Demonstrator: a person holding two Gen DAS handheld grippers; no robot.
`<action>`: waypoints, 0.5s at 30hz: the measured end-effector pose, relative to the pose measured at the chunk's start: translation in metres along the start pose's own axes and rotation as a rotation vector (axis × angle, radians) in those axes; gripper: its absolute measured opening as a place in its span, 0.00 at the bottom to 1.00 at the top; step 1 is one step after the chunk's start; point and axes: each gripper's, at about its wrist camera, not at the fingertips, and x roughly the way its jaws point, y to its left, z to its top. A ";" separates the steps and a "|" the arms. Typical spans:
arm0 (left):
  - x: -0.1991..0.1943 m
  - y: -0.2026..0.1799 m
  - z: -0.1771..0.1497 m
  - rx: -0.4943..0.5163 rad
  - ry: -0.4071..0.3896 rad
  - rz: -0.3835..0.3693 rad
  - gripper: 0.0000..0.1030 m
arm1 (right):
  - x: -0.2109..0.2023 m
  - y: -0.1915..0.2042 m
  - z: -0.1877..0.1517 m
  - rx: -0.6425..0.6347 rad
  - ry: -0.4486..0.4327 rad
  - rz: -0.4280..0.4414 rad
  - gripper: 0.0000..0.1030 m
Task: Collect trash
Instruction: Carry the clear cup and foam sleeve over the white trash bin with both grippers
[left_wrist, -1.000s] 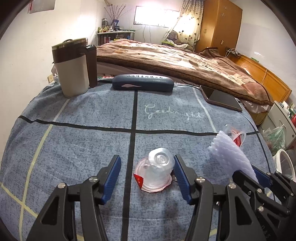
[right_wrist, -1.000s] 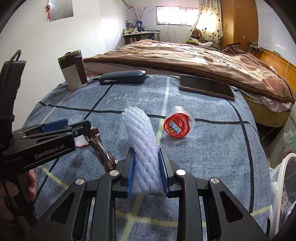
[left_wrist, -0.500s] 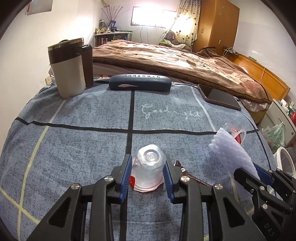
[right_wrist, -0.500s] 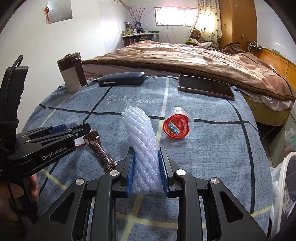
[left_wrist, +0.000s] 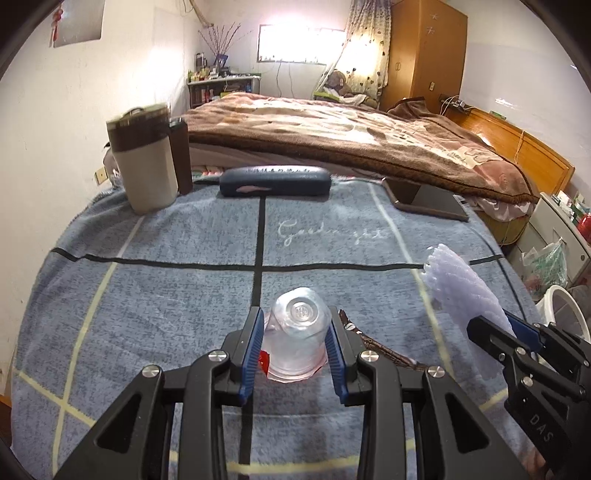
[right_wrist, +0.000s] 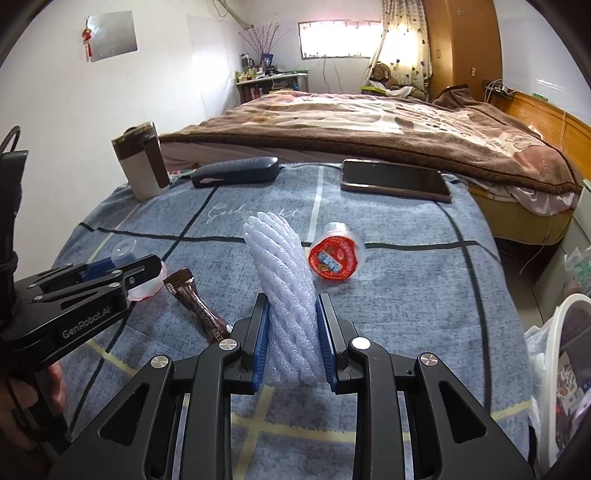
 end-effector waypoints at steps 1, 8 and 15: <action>-0.004 -0.003 0.000 0.004 -0.002 -0.003 0.34 | -0.004 -0.002 0.000 0.003 -0.007 -0.002 0.27; -0.031 -0.027 -0.002 0.034 -0.037 -0.037 0.33 | -0.028 -0.014 -0.001 0.024 -0.043 -0.023 0.26; -0.057 -0.059 -0.002 0.077 -0.070 -0.077 0.33 | -0.051 -0.033 -0.005 0.057 -0.075 -0.053 0.26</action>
